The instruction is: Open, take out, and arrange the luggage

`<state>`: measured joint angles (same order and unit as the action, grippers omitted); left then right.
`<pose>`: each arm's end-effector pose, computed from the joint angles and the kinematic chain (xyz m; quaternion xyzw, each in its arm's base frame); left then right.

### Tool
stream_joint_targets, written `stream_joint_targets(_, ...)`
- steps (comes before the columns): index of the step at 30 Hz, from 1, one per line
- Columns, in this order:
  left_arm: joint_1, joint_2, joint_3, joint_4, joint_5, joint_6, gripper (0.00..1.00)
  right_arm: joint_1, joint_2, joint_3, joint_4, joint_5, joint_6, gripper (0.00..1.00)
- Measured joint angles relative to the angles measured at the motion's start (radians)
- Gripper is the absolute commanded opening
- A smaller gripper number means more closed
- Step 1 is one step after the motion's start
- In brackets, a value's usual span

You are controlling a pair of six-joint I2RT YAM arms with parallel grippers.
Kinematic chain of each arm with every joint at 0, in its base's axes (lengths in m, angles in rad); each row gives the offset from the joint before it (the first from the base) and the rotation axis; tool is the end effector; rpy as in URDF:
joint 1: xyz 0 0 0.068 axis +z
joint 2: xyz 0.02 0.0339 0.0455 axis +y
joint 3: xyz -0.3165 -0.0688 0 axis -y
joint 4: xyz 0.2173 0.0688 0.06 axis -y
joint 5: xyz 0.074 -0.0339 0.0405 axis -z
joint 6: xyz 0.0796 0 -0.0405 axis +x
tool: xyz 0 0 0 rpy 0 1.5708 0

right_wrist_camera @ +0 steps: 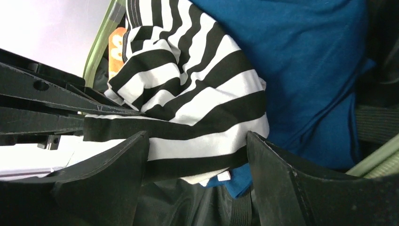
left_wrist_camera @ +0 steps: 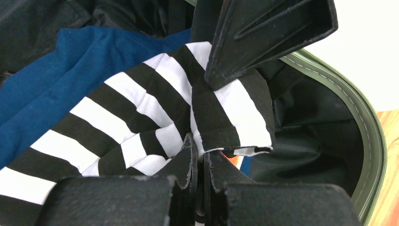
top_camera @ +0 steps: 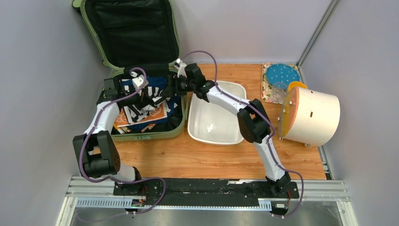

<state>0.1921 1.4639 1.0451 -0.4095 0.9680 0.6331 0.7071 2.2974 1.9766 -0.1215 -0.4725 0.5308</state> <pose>0.2969 -0.0091 0.3069 0.3451 0.7679 -0.2685 0.4680 0.4222 0.4084 0.2765 -0.1970 0.8073 0.4627 0.3087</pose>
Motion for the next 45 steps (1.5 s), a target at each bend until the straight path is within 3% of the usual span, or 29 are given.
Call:
stream_joint_targets(7,0.012,-0.003,-0.005,-0.012,0.011,0.010,0.00,-0.001,0.004,-0.009,0.054,-0.064,-0.032,0.84)
stream_joint_targets(12,0.014,-0.003,-0.002,-0.019,0.022,0.006,0.00,-0.047,-0.032,-0.063,0.097,-0.140,-0.108,0.92)
stream_joint_targets(18,0.018,-0.003,0.040,-0.027,0.044,-0.008,0.00,-0.103,-0.171,-0.262,0.225,-0.280,-0.421,0.93)
stream_joint_targets(22,0.019,-0.003,0.053,-0.029,0.053,-0.018,0.00,-0.092,-0.180,-0.272,0.278,-0.322,-0.648,0.94)
stream_joint_targets(28,0.020,-0.003,0.059,-0.034,0.067,-0.030,0.00,-0.031,-0.114,-0.206,0.298,-0.330,-0.817,0.92)
stream_joint_targets(31,0.020,-0.003,0.060,-0.034,0.071,-0.038,0.00,-0.006,-0.051,-0.156,0.304,-0.322,-0.843,0.80)
stream_joint_targets(32,0.020,-0.003,0.060,-0.034,0.072,-0.042,0.00,0.000,-0.033,-0.145,0.306,-0.318,-0.848,0.69)
stream_joint_targets(34,0.020,-0.005,0.060,-0.034,0.074,-0.050,0.00,0.012,0.004,-0.123,0.307,-0.291,-0.853,0.57)
stream_joint_targets(36,0.020,-0.010,0.060,-0.032,0.076,-0.062,0.00,0.018,0.039,-0.098,0.306,-0.249,-0.849,0.36)
stream_joint_targets(37,0.020,-0.014,0.061,-0.028,0.078,-0.071,0.00,0.018,0.048,-0.090,0.305,-0.227,-0.848,0.13)
stream_joint_targets(38,0.020,-0.020,0.062,-0.021,0.080,-0.081,0.00,0.016,0.052,-0.086,0.305,-0.211,-0.845,0.00)
stream_joint_targets(45,0.014,-0.049,0.109,0.076,0.108,-0.227,0.00,-0.005,-0.034,-0.119,0.342,-0.166,-0.824,0.00)
